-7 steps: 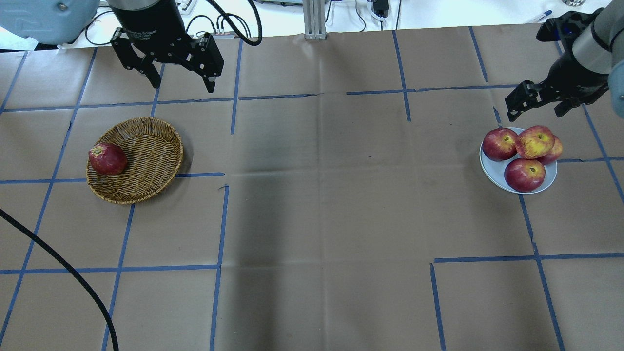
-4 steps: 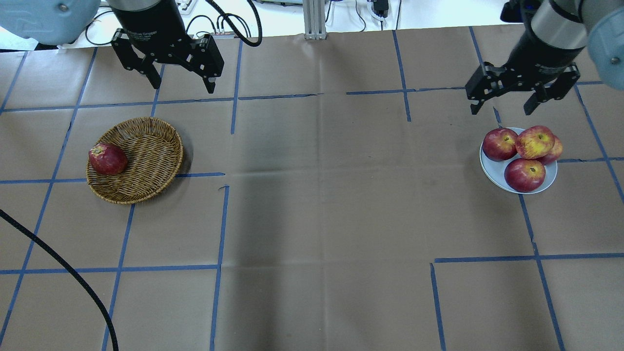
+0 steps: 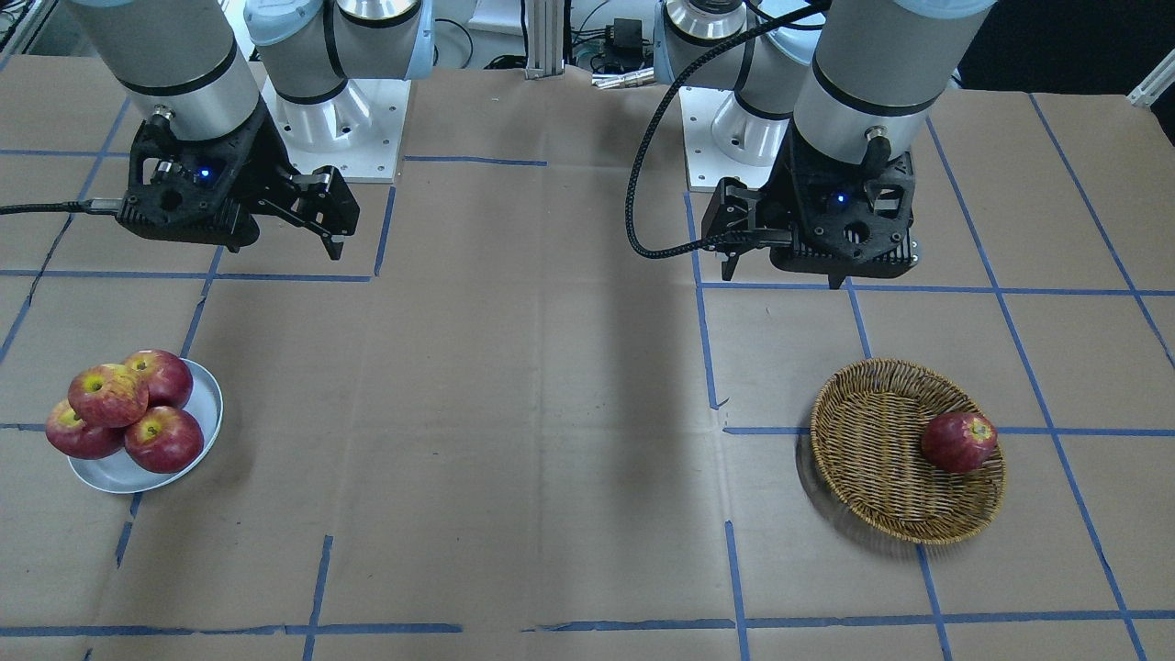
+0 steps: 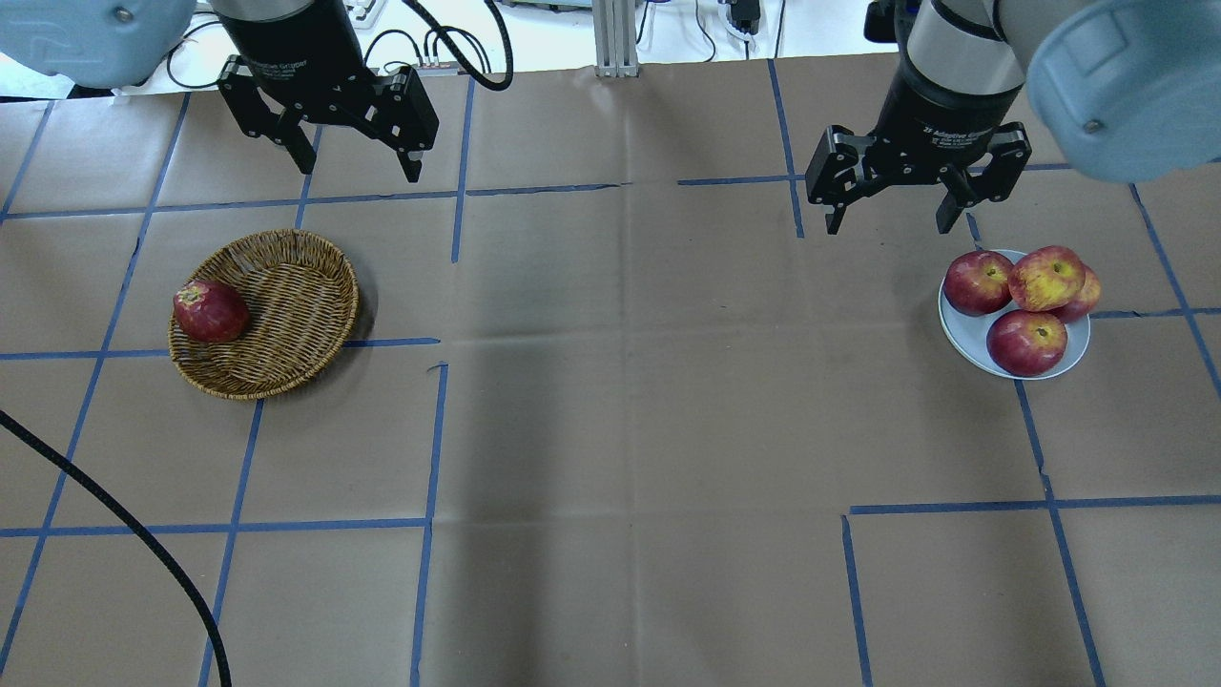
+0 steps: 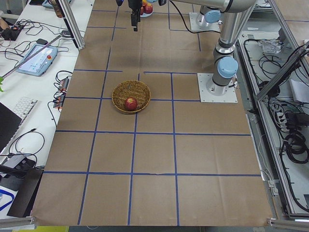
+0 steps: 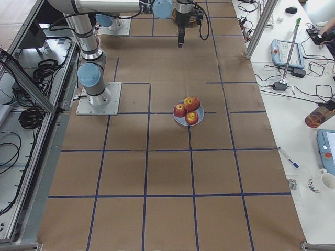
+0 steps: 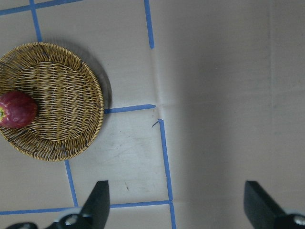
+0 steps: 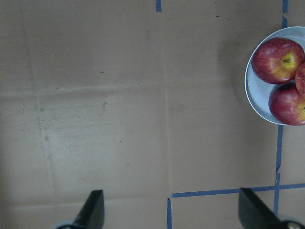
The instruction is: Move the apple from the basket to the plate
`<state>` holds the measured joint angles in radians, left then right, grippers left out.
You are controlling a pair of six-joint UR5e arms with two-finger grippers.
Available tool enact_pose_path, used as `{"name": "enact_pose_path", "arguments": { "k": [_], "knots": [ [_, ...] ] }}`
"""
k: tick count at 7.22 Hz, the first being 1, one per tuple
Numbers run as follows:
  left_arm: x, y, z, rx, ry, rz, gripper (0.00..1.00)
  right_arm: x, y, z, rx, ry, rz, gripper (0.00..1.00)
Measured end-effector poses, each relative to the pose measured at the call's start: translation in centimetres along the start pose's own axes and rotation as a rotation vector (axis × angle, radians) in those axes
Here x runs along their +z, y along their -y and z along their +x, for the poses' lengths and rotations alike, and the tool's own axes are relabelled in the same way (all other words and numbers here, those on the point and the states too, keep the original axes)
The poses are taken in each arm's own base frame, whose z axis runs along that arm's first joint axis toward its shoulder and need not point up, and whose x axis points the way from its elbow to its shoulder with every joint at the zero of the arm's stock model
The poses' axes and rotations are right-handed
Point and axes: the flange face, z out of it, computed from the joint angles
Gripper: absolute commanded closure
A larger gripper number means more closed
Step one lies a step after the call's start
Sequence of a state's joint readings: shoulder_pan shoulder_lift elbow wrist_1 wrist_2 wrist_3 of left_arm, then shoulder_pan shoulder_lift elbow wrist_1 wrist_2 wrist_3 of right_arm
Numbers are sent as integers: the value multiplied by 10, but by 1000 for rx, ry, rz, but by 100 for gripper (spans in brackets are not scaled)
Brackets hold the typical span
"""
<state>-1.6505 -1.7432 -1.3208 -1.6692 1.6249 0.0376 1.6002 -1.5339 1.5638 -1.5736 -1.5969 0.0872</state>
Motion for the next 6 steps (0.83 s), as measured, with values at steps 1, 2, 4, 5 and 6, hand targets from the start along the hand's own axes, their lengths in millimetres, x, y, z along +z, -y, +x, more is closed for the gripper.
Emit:
{"name": "enact_pose_path", "arguments": {
  "k": [1,2,4,5,6],
  "knots": [
    [0,0,0,0,0,1,1,0,1,3,-12,-10,5,0],
    [0,0,0,0,0,1,1,0,1,5,-25,-14,8,0],
    [0,0,0,0,-1,1,1,0,2,6,-34,-16,10,0],
    [0,0,0,0,-1,-1,1,0,2,8,-33,-16,10,0],
    [1,0,0,0,-1,-1,1,0,2,9,-31,-16,11,0]
  ]
}}
